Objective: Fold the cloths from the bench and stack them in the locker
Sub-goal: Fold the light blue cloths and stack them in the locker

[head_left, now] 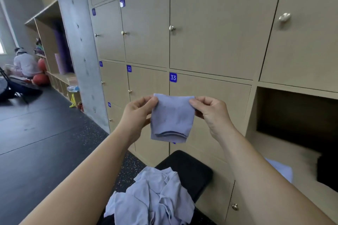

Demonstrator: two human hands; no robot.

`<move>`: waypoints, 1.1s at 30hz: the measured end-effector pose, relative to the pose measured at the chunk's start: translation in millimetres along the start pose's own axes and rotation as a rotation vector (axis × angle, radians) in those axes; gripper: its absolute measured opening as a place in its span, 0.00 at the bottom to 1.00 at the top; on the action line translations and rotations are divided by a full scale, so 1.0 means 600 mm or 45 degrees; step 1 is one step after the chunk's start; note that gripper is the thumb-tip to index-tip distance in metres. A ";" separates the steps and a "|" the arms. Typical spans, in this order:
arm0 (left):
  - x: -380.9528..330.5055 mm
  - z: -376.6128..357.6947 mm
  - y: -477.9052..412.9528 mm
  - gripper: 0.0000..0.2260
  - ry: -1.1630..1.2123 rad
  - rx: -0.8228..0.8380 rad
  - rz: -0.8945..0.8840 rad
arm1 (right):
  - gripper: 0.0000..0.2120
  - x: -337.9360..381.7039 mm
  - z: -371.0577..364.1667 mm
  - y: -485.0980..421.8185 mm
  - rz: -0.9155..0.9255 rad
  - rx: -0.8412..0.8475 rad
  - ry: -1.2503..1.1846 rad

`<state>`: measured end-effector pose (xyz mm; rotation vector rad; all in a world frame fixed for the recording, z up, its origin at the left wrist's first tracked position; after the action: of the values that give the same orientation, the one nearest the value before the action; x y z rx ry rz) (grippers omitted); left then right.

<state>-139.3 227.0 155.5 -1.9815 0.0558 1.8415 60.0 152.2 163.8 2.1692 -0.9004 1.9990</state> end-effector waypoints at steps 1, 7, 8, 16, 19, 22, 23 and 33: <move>-0.011 -0.006 0.001 0.07 0.034 -0.005 0.006 | 0.06 0.012 0.002 0.000 0.013 -0.010 -0.007; -0.046 -0.037 0.005 0.10 0.187 -0.136 0.050 | 0.16 0.052 0.017 0.001 -0.014 -0.093 -0.102; -0.048 -0.042 0.006 0.11 0.201 -0.148 0.055 | 0.16 0.054 0.018 0.002 -0.031 -0.091 -0.098; -0.039 -0.051 0.015 0.08 0.129 -0.295 0.074 | 0.08 0.057 0.045 0.014 0.070 -0.136 0.070; -0.035 -0.062 0.017 0.06 0.155 -0.253 0.125 | 0.11 0.049 0.051 0.015 0.075 -0.146 0.078; -0.023 -0.072 0.011 0.12 0.067 -0.189 0.251 | 0.11 0.044 0.052 0.014 0.073 -0.132 0.085; -0.019 -0.073 0.009 0.14 0.017 -0.186 0.263 | 0.11 0.043 0.053 0.014 0.069 -0.131 0.086; 0.006 -0.087 0.003 0.16 -0.200 -0.192 0.121 | 0.09 0.016 0.085 0.019 0.053 -0.234 0.197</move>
<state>-90.2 208.9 152.7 -1.9551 -0.0377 2.1124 100.6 117.7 160.7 1.8874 -1.0675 1.9819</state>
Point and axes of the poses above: each hand's wrist, its own y-axis away from the middle knuckle, its own z-axis out of the back of the hand, x = y × z, the point moved 6 cm from there along -y, towards the middle knuckle, and after that the axes turned 5 degrees about -y, right-handed, at the moved point
